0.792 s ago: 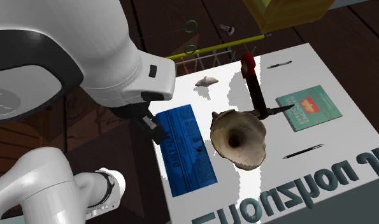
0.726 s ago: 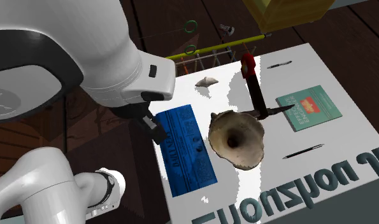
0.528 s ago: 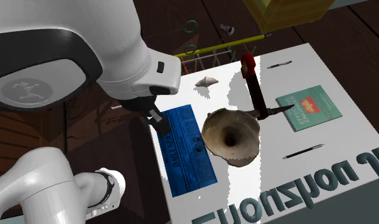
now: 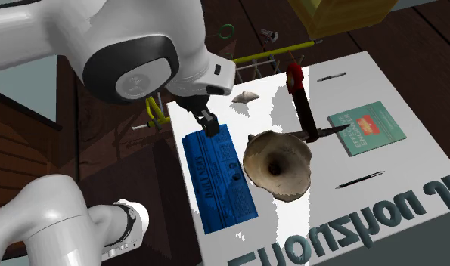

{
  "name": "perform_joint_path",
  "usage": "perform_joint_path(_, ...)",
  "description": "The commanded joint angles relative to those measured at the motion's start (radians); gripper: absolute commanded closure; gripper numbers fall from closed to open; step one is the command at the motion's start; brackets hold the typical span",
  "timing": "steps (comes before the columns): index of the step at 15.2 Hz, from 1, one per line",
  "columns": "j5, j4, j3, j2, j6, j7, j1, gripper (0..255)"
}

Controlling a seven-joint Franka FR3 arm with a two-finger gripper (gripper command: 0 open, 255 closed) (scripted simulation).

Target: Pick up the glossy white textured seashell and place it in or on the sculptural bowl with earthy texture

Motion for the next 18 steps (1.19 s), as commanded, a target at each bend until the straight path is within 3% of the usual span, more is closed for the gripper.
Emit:
perform_joint_path(1, 0.004, 0.013, 0.02, 0.066, 0.061, 0.044, -0.006, 0)
perform_joint_path(8, -0.019, 0.115, 0.085, 0.322, 0.237, 0.21, -0.022, 0)
perform_joint_path(18, -0.139, 0.381, 0.111, 0.713, 0.381, 0.456, -0.009, 0)
